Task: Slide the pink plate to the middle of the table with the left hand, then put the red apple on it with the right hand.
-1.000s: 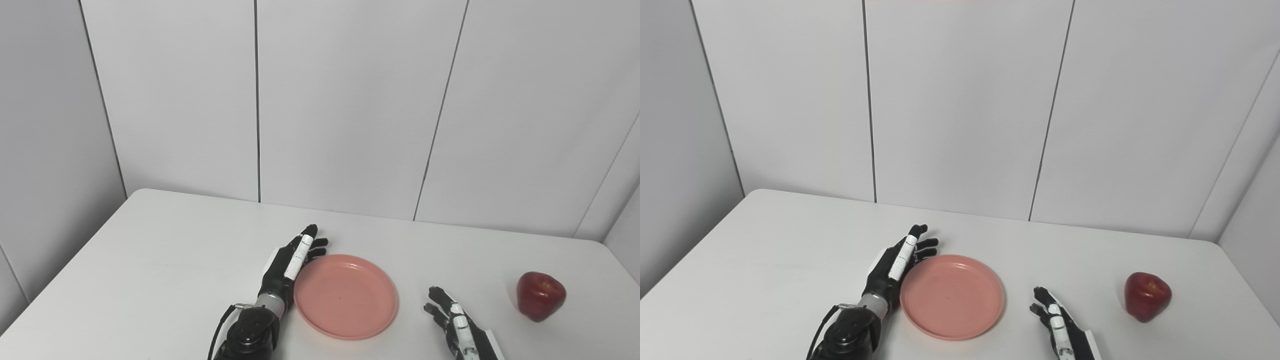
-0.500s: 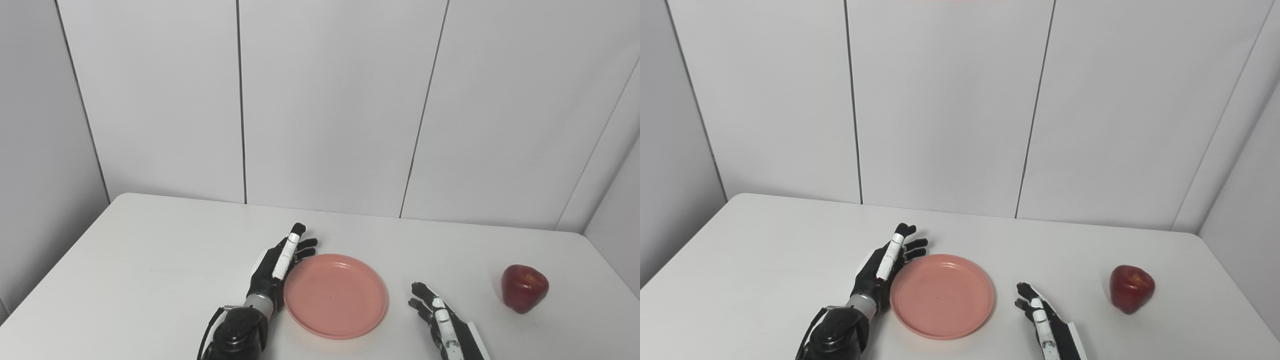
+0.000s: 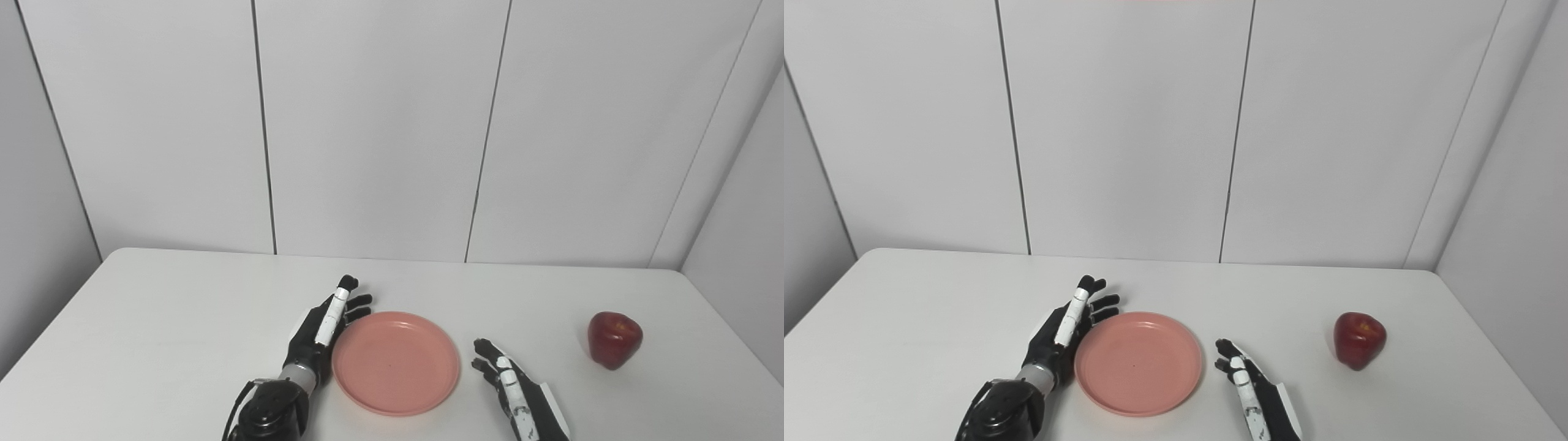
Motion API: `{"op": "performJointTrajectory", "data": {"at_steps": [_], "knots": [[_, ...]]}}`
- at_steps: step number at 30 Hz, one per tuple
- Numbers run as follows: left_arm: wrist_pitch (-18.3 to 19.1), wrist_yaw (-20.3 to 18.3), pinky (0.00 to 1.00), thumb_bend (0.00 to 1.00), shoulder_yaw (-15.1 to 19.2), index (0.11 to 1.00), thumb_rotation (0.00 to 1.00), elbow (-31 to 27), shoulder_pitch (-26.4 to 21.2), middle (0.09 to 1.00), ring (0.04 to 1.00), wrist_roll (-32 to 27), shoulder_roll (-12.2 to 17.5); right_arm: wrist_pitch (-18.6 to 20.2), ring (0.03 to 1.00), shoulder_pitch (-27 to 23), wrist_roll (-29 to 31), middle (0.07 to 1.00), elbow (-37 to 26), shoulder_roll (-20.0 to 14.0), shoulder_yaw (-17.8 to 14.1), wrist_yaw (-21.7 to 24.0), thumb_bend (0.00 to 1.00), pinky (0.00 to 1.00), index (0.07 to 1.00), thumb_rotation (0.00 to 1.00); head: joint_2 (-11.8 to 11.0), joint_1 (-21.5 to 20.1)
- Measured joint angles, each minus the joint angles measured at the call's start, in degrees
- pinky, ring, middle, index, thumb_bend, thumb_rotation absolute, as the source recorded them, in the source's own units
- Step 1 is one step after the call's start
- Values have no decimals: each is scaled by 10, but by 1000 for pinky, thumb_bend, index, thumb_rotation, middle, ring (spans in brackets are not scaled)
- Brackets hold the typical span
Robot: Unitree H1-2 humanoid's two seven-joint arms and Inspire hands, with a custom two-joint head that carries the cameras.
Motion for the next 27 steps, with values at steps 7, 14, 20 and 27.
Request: {"op": "performJointTrajectory", "data": {"at_steps": [7, 14, 20, 27], "knots": [[0, -13, 825, 839, 0, 885, 905, 0, 0, 820, 823, 0, 6, 0, 871, -2, -5, 883, 3, 5, 3, -3, 712, 957, 832, 1000, 1, -11], [0, -14, 813, 854, 2, 884, 911, 0, 1, 815, 814, 0, 7, 0, 874, -3, -7, 886, 4, 5, 6, -4, 710, 968, 839, 1000, 4, -24], [0, -16, 826, 854, 7, 884, 907, 0, 1, 821, 823, 0, 9, 0, 877, -4, -9, 885, 5, 8, 7, -6, 679, 970, 834, 1000, 4, -29], [0, -20, 809, 868, 13, 886, 902, 0, 3, 816, 823, -6, 10, 0, 881, -6, -11, 888, 8, 12, 8, -7, 663, 971, 835, 1000, 4, -44]]}}
